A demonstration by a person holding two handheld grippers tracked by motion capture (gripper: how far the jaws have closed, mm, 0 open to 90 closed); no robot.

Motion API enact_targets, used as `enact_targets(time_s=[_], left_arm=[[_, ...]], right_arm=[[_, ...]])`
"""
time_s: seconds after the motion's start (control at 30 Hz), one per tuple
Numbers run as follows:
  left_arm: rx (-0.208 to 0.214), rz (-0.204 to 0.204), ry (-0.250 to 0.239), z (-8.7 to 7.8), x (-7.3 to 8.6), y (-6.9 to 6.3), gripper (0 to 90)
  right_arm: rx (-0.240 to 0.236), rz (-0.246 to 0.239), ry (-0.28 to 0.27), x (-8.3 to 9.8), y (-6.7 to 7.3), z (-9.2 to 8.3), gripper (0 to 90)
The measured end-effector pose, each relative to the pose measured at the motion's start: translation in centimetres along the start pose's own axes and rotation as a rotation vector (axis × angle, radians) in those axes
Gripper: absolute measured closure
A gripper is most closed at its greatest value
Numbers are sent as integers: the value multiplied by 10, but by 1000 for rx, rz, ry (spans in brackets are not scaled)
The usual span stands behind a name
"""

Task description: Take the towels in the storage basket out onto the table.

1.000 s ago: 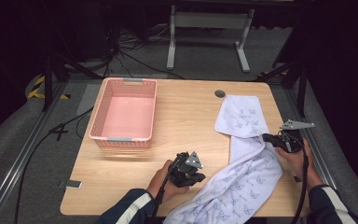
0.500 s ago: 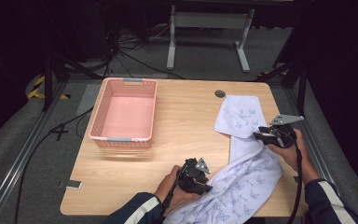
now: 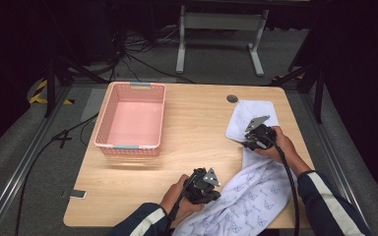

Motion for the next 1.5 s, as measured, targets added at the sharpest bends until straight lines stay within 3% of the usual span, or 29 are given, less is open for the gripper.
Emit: enact_targets(time_s=[0.1,0.2,0.27,0.37,0.47,0.63,0.7,0.8,0.83,0.9,0.93,1.03,1.13,1.17,1.27,1.4,1.5], left_arm=[[-27,-7,-23,-13,1,4,891],[-60,-41,-71,-30,5,8,891],[-95,-55,-68,-40,13,12,891],[-139,-85,-74,-57,29,17,893],[-180,-147,-97,-72,49,22,892],[-240,-203,-74,-90,79,23,892],[-242,-244,-73,-100,96,22,892],[-254,-277,-70,-104,111,21,891],[-251,-281,-65,-104,115,19,890],[-246,-291,-62,-102,121,17,889],[-246,-291,-62,-102,121,17,889],[-229,-292,-50,-98,122,14,888],[-222,-280,-43,-95,120,13,887],[-214,-279,-26,-94,120,13,887],[-205,-272,-20,-92,120,14,888],[-203,-270,-25,-92,120,15,888],[-207,-266,-23,-94,123,14,889]], right_arm=[[14,-3,25,-4,-3,6,894],[18,18,19,-14,-9,5,899],[11,74,-10,-25,-15,2,900],[11,117,-46,-44,-26,1,900],[20,132,-65,-64,-33,7,900],[2,141,-94,-102,-31,16,900],[1,157,-115,-121,-29,19,900],[-29,133,-119,-142,-16,24,895],[-25,112,-117,-145,-12,25,844],[-92,93,-80,-143,1,31,714],[-92,93,-80,-143,1,31,714],[-159,51,-8,-127,14,39,572],[-149,36,47,-113,17,49,504],[-169,38,62,-109,19,52,507],[-170,22,99,-101,21,61,564],[-131,-1,84,-103,17,65,841],[-109,46,54,-112,8,67,860]])
Point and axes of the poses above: each handheld gripper's, and its own axes: z roughly forward along the jaws, x roughly out of its underside, y roughly to its left, the point moved 9 cm from there along z, roughly forward along the jaws, and after that the axes turned 8 degrees about x, right-handed, at the moved point
